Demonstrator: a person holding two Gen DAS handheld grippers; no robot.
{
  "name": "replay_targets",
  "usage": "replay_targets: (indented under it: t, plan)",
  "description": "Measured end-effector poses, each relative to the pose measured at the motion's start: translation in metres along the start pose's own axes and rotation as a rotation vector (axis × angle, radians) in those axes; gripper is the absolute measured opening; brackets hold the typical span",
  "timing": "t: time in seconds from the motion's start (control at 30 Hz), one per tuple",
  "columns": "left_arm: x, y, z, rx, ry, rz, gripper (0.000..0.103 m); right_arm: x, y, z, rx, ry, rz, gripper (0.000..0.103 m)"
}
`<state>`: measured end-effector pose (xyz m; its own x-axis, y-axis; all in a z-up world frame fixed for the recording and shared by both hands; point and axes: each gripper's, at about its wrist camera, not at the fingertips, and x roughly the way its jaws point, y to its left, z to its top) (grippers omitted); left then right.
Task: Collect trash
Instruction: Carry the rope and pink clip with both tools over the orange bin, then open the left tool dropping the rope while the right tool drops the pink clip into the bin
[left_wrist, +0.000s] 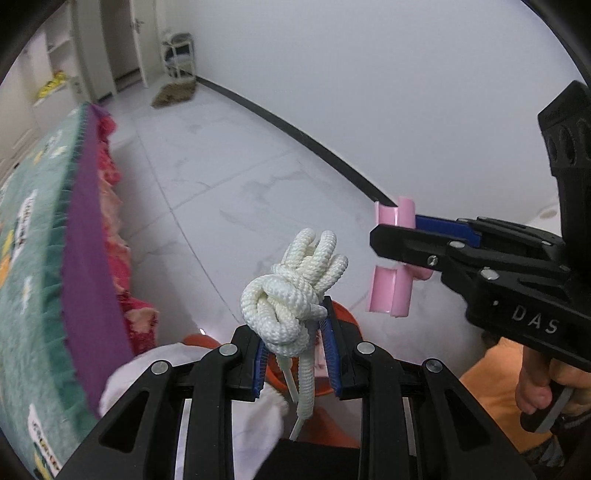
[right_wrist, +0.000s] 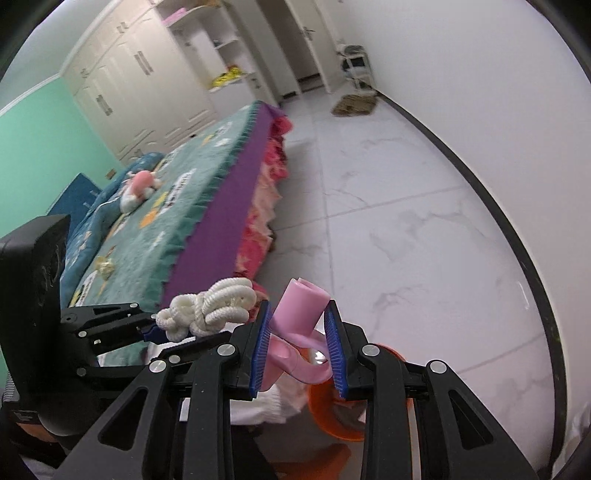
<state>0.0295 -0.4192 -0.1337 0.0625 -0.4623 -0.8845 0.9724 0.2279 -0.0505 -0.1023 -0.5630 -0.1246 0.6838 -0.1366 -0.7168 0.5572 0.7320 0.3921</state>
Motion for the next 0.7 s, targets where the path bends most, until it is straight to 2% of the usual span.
replay_targets:
  t: [0.27, 0.33, 0.7]
  plan:
    - [0.057, -0.009, 0.005, 0.004, 0.129, -0.054, 0.029, 0.013, -0.053, -0.017, 0.087, 0.05, -0.043, 0.029]
    - [0.069, -0.013, 0.005, 0.024, 0.158, -0.05, 0.035, 0.018, -0.059, -0.02, 0.101, 0.062, -0.047, 0.029]
    - [0.089, -0.015, 0.001, 0.049, 0.235, -0.032, 0.04, 0.038, -0.073, -0.025, 0.122, 0.101, -0.046, 0.029]
